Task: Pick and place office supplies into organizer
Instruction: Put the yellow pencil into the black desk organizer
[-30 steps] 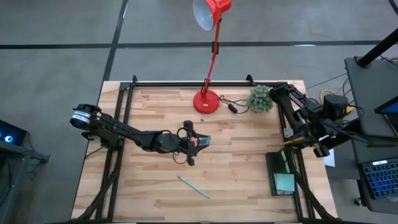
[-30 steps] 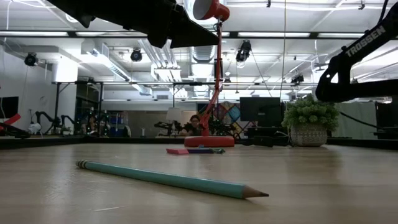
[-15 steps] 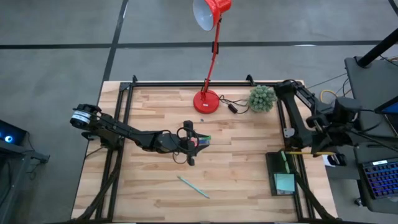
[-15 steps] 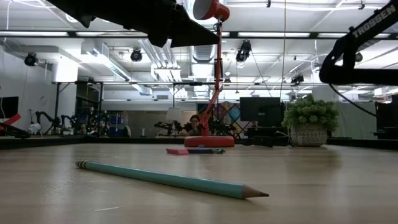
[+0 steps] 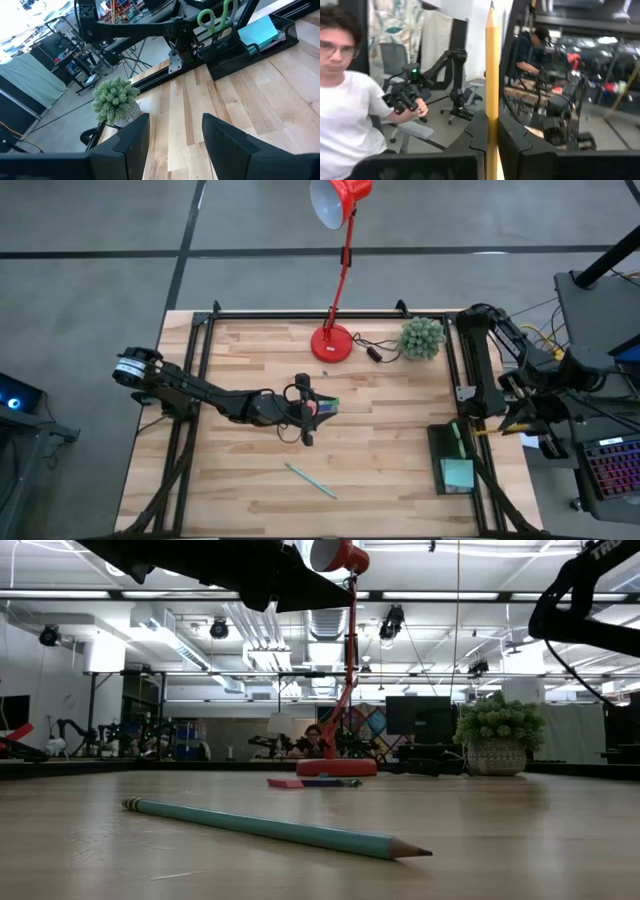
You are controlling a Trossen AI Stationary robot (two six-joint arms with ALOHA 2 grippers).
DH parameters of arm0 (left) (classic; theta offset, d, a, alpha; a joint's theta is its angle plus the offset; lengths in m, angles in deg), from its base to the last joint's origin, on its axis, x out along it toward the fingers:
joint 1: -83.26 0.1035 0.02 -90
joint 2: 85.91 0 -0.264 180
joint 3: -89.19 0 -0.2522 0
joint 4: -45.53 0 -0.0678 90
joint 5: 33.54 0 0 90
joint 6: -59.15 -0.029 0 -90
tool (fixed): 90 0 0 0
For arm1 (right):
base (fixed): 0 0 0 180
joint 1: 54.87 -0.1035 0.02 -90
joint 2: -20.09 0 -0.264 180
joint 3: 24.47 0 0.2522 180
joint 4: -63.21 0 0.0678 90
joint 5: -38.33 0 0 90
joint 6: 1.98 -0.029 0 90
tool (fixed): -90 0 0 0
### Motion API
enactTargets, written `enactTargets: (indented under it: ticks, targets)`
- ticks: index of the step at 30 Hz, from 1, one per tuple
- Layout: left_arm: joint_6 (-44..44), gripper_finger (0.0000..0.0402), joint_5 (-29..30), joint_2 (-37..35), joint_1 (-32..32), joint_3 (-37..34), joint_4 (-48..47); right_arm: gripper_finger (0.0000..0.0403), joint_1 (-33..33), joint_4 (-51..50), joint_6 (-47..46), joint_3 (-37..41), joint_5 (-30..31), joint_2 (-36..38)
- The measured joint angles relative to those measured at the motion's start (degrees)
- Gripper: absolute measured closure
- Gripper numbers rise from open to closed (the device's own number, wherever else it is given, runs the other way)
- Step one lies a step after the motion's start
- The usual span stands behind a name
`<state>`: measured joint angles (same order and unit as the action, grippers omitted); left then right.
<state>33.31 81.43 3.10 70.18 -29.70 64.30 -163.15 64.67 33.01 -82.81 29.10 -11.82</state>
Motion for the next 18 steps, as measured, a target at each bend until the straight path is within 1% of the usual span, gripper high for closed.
enactTargets:
  ticks: [4,10,15,18]
  targets:
    - [0.0,0.0234,0.0,0.0,0.0,0.0,0.0,0.0390,2.6,0.0,-5.7,-0.8,3.5,-1.2]
    - [0.0,0.0234,0.0,0.0,0.0,0.0,0.0,0.0390,2.5,0.1,-10.3,-1.7,7.7,-2.3]
    - [0.0,0.0234,0.0,0.0,0.0,0.0,0.0,0.0390,4.0,0.2,-11.4,-2.8,7.5,-4.1]
    - [0.0,0.0234,0.0,0.0,0.0,0.0,0.0,0.0390,5.4,0.3,-16.0,-3.8,7.4,-6.7]
